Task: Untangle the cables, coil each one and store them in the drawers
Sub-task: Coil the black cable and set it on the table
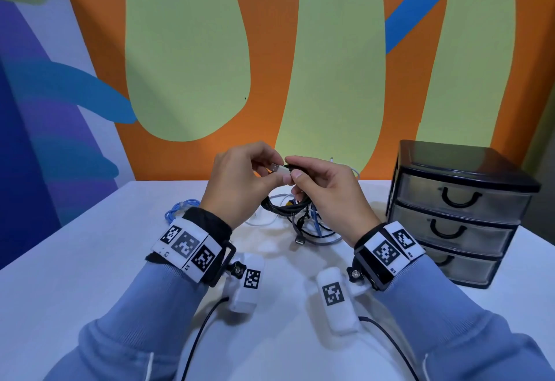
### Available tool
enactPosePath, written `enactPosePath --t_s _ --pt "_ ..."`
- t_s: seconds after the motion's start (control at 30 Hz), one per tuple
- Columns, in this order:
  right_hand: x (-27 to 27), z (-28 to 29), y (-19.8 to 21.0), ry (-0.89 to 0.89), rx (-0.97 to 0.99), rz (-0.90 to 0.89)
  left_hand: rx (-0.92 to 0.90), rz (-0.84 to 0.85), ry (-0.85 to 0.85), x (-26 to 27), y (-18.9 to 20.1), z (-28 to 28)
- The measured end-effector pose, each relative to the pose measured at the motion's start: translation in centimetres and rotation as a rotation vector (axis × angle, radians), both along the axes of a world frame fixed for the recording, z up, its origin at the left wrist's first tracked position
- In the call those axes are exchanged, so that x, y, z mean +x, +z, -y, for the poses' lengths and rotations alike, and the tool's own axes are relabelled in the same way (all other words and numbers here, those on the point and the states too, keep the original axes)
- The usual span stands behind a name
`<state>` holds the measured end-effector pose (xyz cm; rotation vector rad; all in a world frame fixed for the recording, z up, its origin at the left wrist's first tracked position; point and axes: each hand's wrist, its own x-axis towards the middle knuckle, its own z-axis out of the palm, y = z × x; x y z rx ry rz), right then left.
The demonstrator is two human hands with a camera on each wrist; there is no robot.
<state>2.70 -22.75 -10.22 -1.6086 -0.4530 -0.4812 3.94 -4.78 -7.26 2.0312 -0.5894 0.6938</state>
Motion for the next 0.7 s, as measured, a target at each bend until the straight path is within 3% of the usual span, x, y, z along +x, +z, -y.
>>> enactPosePath --t_s 0.17,0.3,0.37,0.47,0.7 --pt "-0.6 0.1 0.4 -0.004 -0.051 0.045 0.121 -0.062 -0.076 0.2 -0.2 -0.5" --pt "-0.4 1.1 0.3 -0.332 -0.134 0.095 -0.071 -0.089 0.016 1.6 0.3 -2.3" --pt "0.2 2.1 0.0 -0.453 -0.21 0.02 -0.147 -0.133 0.117 2.8 0.8 -4.3" --pt "0.7 2.4 -0.7 -0.401 -0.343 -0.119 -0.054 -0.168 0.312 4.5 1.7 -8.0" --pt "1.6 2.2 -1.7 -0.328 -0.331 -0.082 0.247 -0.38 0.789 9.5 0.3 -17.0"
